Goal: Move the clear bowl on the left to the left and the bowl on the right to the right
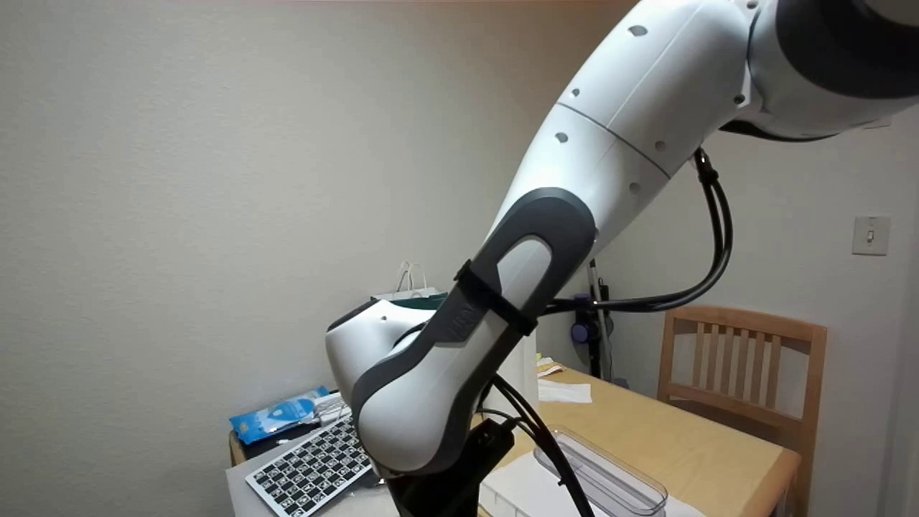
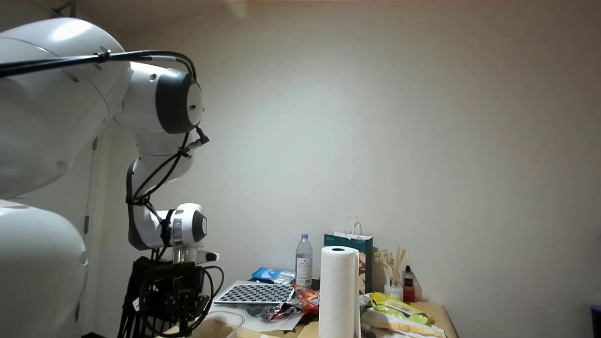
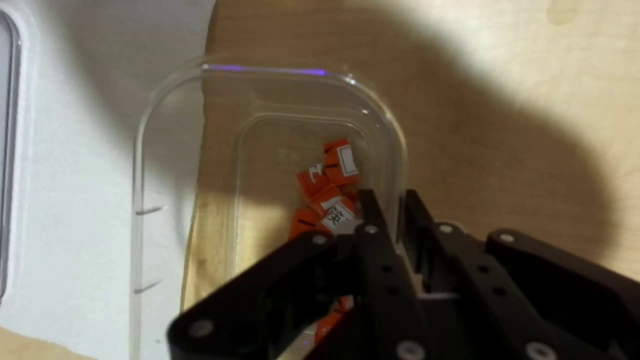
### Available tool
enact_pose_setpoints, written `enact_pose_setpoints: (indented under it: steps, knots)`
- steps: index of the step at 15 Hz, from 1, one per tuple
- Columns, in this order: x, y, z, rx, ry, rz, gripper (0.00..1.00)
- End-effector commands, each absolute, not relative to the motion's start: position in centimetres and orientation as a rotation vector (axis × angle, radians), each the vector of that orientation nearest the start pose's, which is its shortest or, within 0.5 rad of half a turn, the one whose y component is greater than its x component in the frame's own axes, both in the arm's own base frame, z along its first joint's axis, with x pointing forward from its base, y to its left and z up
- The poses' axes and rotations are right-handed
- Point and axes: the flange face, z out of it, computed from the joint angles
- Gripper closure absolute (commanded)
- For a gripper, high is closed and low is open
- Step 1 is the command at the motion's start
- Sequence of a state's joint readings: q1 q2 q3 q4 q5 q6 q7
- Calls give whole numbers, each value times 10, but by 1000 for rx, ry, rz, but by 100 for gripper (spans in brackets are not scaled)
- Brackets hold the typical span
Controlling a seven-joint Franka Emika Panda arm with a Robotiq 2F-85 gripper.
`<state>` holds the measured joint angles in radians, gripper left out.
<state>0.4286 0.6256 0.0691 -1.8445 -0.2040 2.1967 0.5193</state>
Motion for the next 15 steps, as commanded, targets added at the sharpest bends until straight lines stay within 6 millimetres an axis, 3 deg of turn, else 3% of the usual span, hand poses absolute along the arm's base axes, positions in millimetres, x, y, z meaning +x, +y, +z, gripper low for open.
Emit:
enact_pose_setpoints:
  steps: [1, 4, 6, 9, 12, 15]
  knots:
    - [538, 274, 153, -3327, -178, 347, 54]
    - [541, 268, 152, -3353, -176, 352, 34]
    - [547, 268, 166, -3369, -198, 295, 23]
    - [561, 269, 208, -3363, -240, 147, 2]
    - [571, 262, 262, -3365, -308, 38, 0]
    - [565, 234, 313, -3373, -539, -83, 0]
